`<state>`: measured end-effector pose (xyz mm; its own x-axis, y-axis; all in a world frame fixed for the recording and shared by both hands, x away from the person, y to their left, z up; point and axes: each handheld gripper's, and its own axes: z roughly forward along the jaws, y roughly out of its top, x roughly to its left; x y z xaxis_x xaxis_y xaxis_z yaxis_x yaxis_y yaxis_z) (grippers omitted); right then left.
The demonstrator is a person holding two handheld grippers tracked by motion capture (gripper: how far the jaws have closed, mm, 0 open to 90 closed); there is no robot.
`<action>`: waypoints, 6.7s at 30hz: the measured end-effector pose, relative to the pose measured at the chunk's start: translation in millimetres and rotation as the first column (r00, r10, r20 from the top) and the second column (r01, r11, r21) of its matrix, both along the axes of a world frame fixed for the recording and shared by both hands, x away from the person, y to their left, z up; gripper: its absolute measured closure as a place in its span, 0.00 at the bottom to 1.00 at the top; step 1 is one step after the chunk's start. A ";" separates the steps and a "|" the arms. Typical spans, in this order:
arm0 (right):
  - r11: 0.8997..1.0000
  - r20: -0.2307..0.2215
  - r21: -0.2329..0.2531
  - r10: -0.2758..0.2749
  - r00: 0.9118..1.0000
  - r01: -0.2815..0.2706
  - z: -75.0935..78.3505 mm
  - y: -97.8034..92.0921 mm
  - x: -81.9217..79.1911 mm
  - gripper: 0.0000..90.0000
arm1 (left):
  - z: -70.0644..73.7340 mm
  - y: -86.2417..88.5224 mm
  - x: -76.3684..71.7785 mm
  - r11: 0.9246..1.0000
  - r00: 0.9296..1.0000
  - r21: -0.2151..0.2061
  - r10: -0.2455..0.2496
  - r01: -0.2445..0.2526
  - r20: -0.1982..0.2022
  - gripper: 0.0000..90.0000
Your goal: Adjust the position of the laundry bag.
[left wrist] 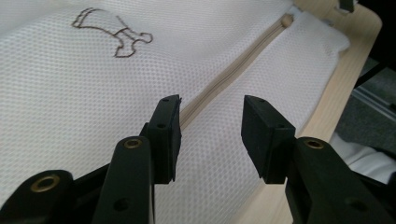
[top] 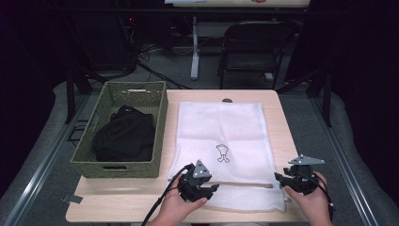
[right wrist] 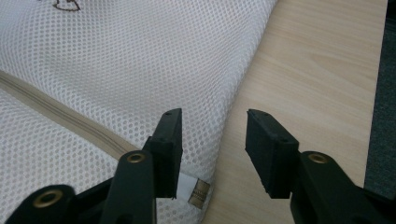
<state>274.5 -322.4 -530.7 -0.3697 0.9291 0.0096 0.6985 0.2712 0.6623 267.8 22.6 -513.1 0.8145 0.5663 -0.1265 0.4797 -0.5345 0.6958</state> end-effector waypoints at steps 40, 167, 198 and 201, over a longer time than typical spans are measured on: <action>0.998 -0.138 0.035 -0.056 0.989 0.061 -32.4 4.8 17.3 0.79 | -21.2 -49.4 9.6 0.998 0.998 0.010 -0.055 0.055 -0.011 0.67; 0.989 0.058 0.140 0.048 0.997 -0.056 15.8 15.4 8.0 0.98 | -38.1 -151.7 32.5 0.968 0.967 -0.060 -0.249 0.245 -0.057 0.67; 0.989 0.067 0.135 0.051 0.996 -0.060 16.1 16.5 7.2 0.98 | -37.1 -148.8 34.1 0.961 0.960 -0.089 -0.270 0.263 -0.074 0.71; 0.989 0.066 0.135 0.051 0.997 -0.060 16.3 17.2 6.9 0.98 | -37.2 -149.4 34.0 0.965 0.964 -0.079 -0.257 0.251 -0.071 0.71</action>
